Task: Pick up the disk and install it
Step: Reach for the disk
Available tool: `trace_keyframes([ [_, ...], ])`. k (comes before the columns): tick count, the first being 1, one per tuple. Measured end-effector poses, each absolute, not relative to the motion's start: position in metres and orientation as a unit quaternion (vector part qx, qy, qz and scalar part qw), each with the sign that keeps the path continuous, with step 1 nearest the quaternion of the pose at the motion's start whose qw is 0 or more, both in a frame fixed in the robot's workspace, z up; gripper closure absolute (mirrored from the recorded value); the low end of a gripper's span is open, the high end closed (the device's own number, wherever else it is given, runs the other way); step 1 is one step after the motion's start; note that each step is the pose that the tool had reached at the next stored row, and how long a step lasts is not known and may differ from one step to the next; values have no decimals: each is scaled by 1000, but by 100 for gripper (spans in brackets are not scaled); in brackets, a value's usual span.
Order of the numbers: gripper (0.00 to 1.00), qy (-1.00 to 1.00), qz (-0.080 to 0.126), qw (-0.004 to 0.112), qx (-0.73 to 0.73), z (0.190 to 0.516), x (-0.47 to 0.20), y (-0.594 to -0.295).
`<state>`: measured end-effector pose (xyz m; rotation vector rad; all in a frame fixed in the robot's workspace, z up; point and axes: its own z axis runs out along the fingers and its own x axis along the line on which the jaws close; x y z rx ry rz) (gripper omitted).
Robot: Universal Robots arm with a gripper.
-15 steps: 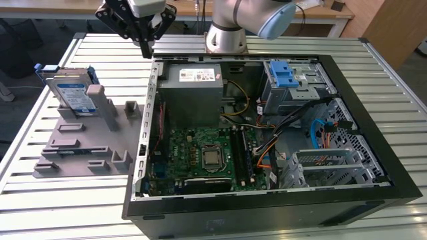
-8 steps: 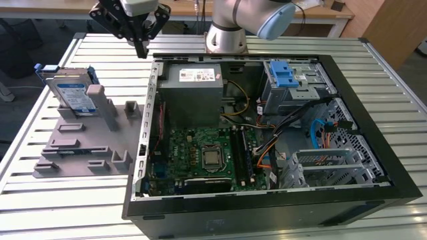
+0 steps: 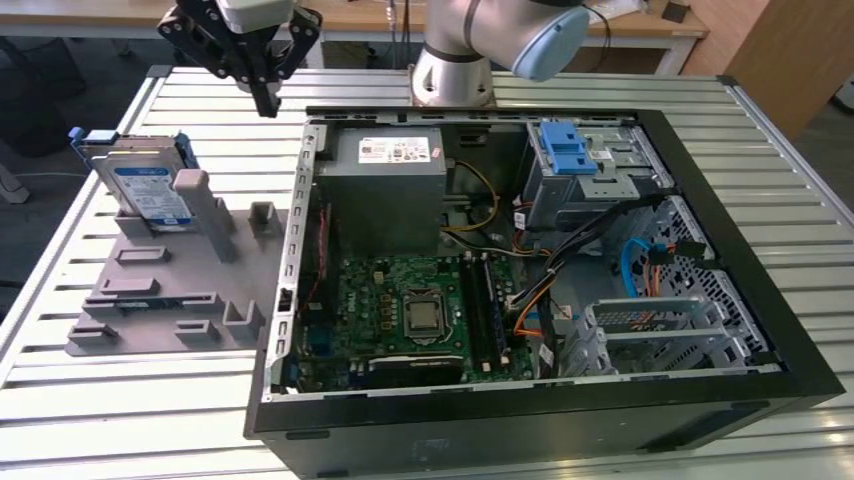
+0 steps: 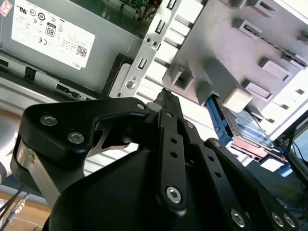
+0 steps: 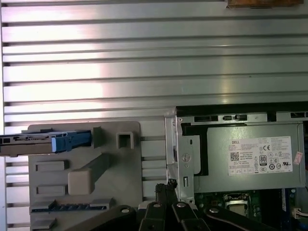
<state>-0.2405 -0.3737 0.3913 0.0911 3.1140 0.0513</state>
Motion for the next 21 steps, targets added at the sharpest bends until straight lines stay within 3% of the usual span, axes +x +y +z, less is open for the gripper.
trace_keyframes([
  [21, 89, 999, 16, 13, 28, 391, -268, -371],
])
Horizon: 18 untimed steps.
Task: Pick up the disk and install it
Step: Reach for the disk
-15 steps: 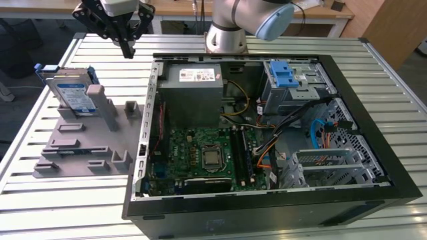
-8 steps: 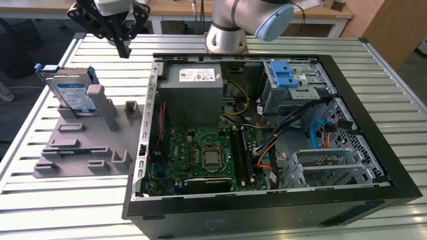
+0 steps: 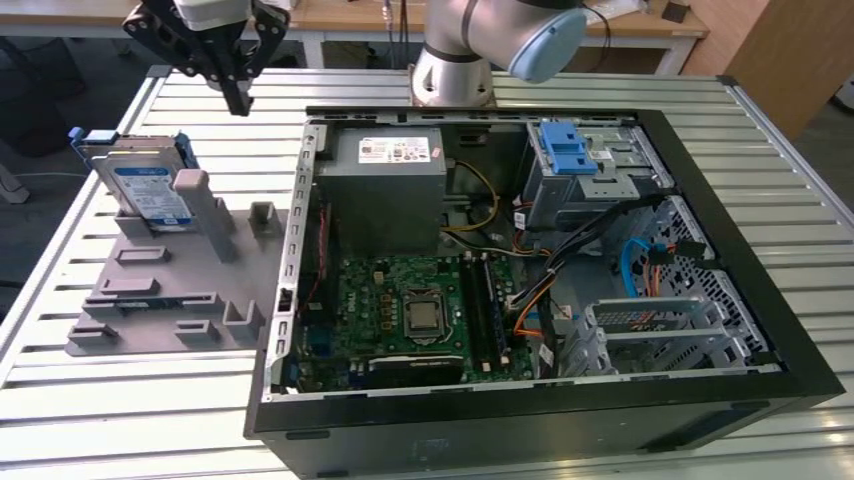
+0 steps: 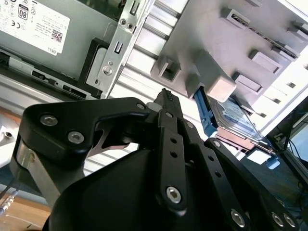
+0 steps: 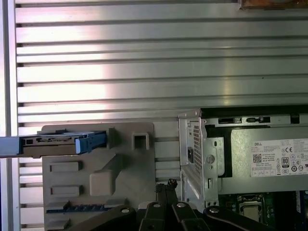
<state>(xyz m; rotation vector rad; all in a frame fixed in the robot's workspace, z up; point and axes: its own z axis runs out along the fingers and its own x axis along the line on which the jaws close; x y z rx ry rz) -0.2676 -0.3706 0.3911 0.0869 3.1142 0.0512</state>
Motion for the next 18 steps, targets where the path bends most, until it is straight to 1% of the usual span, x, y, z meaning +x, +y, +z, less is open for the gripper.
trace_keyframes([
  [18, 89, 999, 16, 13, 28, 390, -302, -361],
])
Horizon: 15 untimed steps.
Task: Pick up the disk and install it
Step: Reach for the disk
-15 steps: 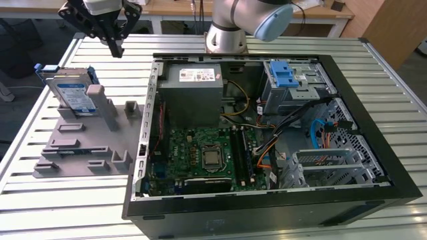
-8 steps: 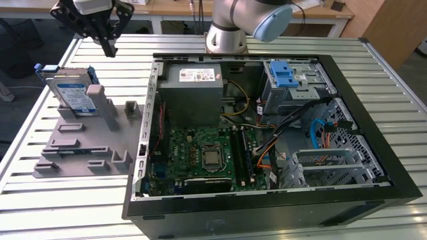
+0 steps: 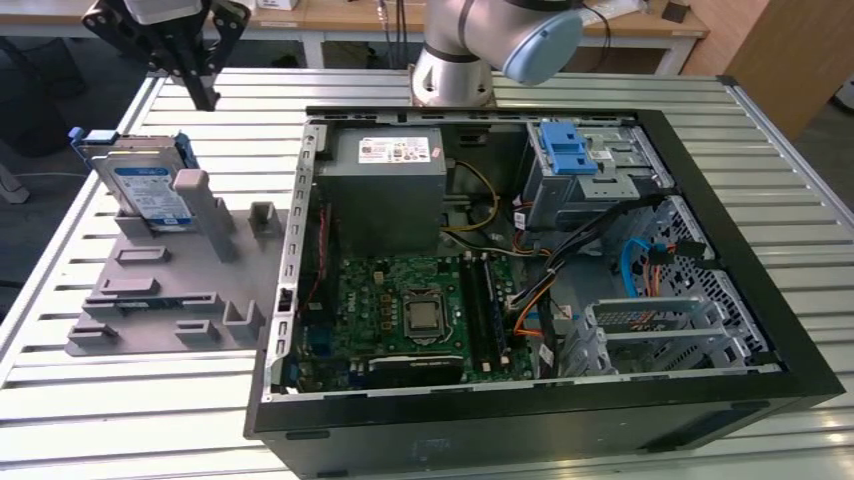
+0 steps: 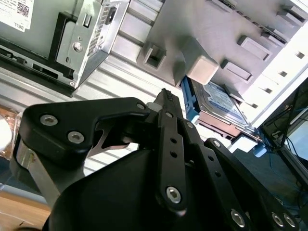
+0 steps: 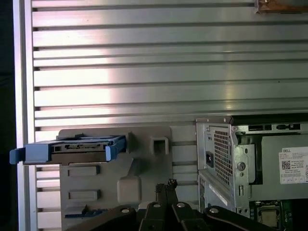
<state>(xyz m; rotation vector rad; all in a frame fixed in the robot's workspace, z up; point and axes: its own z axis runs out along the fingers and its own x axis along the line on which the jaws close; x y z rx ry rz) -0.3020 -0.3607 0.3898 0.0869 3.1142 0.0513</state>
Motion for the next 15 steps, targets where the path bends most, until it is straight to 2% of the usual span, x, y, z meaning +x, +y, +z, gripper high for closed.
trace_keyframes([
  [15, 89, 999, 16, 13, 28, 388, -330, -354],
])
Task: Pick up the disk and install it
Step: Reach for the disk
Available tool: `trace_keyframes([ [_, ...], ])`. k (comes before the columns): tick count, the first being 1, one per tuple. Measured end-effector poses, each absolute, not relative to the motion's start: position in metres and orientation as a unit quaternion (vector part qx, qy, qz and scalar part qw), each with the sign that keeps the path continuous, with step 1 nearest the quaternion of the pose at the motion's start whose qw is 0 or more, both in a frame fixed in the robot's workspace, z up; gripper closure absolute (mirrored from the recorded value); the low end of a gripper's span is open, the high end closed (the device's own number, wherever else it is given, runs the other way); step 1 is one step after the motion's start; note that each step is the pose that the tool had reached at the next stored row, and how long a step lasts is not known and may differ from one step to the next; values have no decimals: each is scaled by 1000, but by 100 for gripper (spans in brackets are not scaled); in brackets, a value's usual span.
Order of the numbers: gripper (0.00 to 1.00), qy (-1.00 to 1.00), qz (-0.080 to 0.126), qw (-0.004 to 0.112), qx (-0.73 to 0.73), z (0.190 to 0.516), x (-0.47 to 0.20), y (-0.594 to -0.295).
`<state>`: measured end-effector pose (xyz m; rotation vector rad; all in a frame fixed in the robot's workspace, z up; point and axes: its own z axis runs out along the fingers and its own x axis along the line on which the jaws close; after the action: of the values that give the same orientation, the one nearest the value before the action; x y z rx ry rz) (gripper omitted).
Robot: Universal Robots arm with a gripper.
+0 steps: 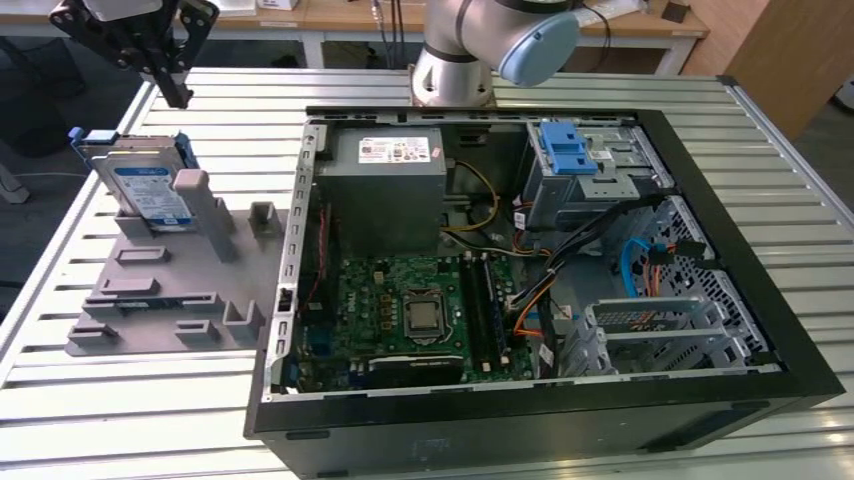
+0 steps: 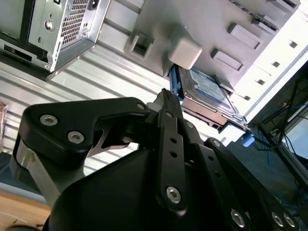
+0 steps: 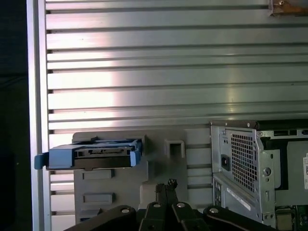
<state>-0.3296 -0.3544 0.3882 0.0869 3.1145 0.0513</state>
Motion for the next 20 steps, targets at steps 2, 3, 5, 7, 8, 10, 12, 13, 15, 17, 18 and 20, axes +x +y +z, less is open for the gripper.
trace_keyframes([
  [2, 89, 999, 16, 13, 28, 388, -333, -354],
  [3, 89, 999, 16, 13, 28, 388, -335, -354],
  [5, 89, 999, 16, 13, 28, 388, -338, -354],
  [7, 89, 999, 16, 13, 28, 388, -341, -354],
  [8, 89, 999, 16, 13, 28, 388, -342, -354],
  [10, 89, 999, 16, 13, 28, 387, -345, -354],
  [12, 89, 999, 16, 13, 28, 387, -348, -354],
  [13, 89, 999, 16, 13, 28, 387, -350, -354],
  [15, 89, 999, 16, 13, 28, 387, -353, -354],
  [17, 89, 999, 16, 13, 28, 387, -357, -354],
  [18, 89, 999, 16, 13, 28, 387, -358, -354],
  [20, 89, 999, 16, 13, 28, 386, -363, -354],
])
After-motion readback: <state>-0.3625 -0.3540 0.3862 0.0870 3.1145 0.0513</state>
